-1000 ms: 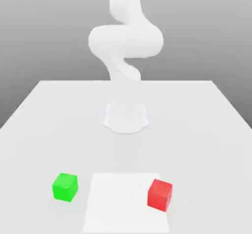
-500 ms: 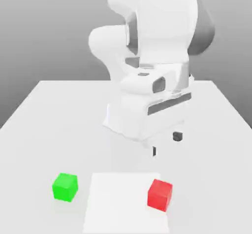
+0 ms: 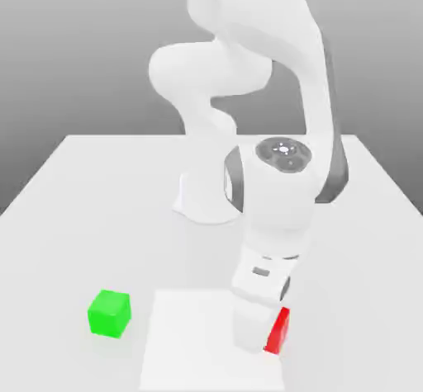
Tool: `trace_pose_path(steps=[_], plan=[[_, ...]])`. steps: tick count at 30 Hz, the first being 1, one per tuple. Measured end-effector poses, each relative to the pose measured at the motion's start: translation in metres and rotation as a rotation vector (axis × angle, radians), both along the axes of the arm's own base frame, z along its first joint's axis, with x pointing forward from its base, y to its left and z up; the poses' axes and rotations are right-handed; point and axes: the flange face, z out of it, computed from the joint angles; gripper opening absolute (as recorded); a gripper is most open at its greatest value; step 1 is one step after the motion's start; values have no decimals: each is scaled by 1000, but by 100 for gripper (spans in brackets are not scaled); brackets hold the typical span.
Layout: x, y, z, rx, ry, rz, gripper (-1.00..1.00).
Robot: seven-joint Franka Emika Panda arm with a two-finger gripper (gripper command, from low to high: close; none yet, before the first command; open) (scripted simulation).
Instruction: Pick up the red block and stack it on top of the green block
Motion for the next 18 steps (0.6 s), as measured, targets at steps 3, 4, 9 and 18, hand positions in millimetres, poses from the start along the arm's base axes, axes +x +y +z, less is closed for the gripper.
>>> trace_pose_path(steps=[3,4,9,18], plan=[[1,0,9,0,-1,1,-100],[1,0,18,0,-1,1,-100],[4,-30,65,-3,-2,-104,-100],[-40,-250,95,-1,-2,-934,-100]])
